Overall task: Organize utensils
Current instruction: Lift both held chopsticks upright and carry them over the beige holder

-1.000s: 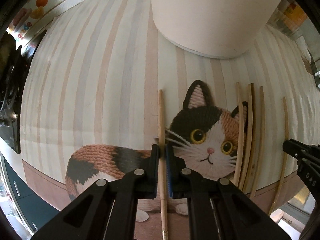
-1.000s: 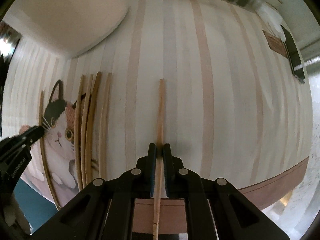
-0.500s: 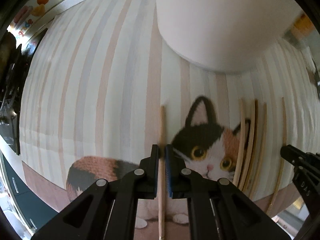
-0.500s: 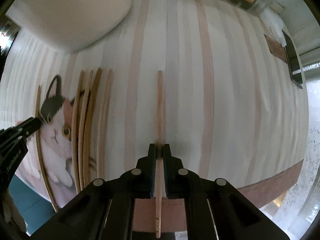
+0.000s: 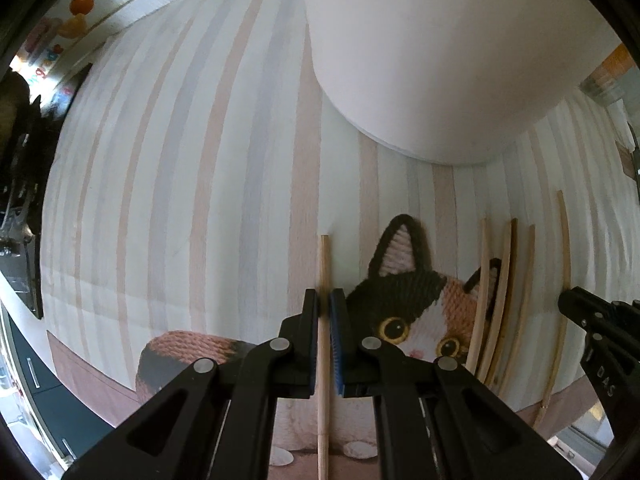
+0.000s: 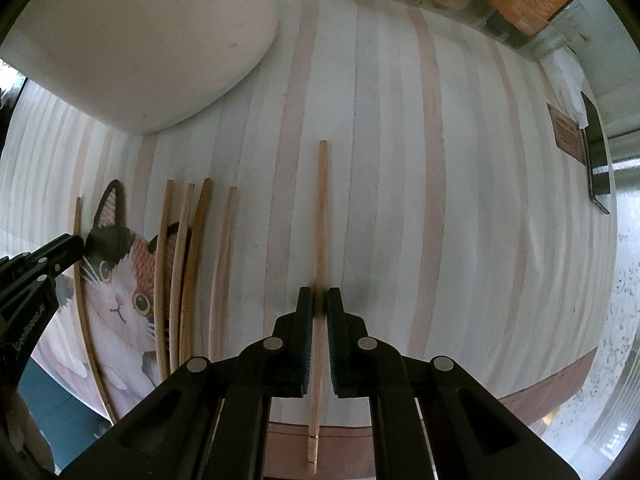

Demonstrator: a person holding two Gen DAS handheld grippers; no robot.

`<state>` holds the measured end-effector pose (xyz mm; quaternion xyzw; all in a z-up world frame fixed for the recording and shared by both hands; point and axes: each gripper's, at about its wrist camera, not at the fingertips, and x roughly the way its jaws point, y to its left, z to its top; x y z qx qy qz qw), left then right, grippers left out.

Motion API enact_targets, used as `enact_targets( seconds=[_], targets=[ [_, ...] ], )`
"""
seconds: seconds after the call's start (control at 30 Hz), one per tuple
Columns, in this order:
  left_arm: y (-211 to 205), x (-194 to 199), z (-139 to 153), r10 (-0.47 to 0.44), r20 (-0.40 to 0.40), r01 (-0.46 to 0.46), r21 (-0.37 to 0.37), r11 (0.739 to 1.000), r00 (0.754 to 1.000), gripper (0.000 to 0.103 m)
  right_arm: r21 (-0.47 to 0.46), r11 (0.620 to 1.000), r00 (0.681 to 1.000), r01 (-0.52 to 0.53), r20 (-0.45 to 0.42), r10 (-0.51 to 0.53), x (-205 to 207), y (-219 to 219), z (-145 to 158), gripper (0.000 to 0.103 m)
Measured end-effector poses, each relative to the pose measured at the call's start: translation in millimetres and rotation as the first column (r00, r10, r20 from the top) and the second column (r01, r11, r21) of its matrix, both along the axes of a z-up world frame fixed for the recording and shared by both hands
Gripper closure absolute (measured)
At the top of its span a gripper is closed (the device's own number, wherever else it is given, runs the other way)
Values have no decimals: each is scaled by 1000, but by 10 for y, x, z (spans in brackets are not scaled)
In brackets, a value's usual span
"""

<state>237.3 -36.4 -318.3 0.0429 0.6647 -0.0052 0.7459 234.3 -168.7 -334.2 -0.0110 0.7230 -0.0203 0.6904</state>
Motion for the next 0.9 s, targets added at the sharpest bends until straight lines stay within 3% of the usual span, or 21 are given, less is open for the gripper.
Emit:
enact_targets(
  seconds=[0.2, 0.37, 0.5, 0.9],
  targets=[
    [12, -161, 316, 5, 101, -6, 12, 1000, 995, 100, 0, 1000, 998, 27, 52, -27, -104, -120, 43, 96],
    [70, -267, 785, 26, 207, -24, -15, 1000, 978, 100, 22, 999, 984, 40, 173, -44, -195, -171, 420, 96],
    [183, -360, 1198, 61, 307, -55, -26, 998, 950, 100, 47, 998, 963, 48, 262, -59, -231, -227, 760, 96],
    [592, -337, 2138, 174, 472, -124, -135, 983, 864, 100, 140, 989, 864, 55, 489, -117, -41, -373, 1809, 96]
  ],
)
